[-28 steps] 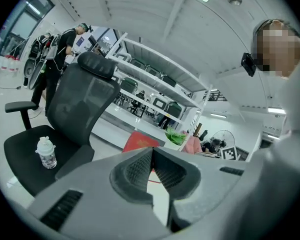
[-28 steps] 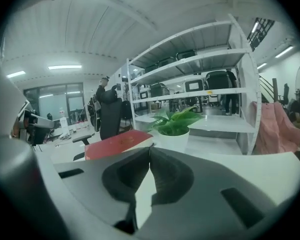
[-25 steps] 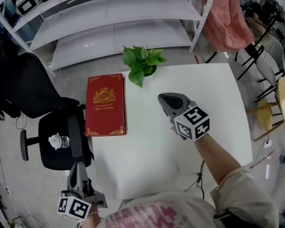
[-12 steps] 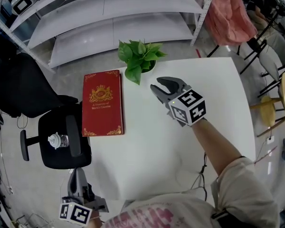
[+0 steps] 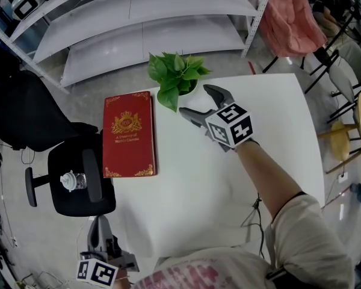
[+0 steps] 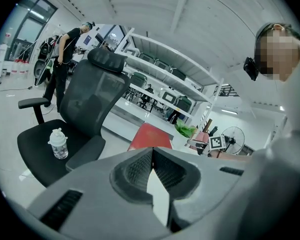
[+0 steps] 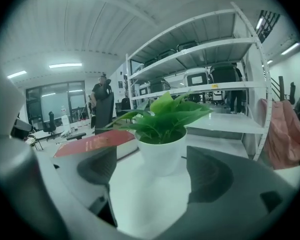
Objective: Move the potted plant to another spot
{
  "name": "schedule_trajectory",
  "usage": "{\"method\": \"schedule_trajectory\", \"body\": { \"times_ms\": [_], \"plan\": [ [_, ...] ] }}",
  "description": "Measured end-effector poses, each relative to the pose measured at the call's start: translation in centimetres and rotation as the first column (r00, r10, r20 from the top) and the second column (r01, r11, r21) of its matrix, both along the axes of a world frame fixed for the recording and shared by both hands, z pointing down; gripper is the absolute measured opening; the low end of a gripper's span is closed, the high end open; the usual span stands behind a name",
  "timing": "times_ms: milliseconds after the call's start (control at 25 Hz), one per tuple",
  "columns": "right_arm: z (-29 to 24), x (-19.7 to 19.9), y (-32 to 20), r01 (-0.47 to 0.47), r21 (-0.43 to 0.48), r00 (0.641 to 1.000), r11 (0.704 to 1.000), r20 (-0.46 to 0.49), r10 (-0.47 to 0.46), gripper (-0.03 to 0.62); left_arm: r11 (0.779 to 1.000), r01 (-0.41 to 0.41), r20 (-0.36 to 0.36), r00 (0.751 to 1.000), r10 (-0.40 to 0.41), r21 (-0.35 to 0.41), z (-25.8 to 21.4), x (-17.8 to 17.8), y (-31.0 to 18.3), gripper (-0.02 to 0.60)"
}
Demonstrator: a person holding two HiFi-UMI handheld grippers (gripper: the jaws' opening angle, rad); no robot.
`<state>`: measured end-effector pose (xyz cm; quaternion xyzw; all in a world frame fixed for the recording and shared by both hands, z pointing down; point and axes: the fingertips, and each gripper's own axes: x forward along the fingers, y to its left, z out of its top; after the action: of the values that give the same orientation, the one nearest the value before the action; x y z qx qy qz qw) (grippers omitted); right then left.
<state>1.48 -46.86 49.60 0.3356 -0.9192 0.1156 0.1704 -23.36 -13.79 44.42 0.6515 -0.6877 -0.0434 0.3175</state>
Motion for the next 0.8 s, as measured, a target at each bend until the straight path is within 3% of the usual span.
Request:
{"method": "schedule_trajectory", "body": {
  "times_ms": [320,800],
  "plan": [
    [1.1,-0.8,-2.3,-0.039,0.011,0.999,0.999,-0.016,0.039,0.494,1.0,0.018,0.005,1.0,-0.018,-0.021,0.5,-0.6,0.2,0.003],
    [2.1,-2.3,-4.3,-0.068,0.041,0.998,0.997,-0.012,0.068,0.505,0.998,0.034,0.016,0.999,-0.033,-0.056,1.4,-0.9,0.3,0.003]
  ]
}}
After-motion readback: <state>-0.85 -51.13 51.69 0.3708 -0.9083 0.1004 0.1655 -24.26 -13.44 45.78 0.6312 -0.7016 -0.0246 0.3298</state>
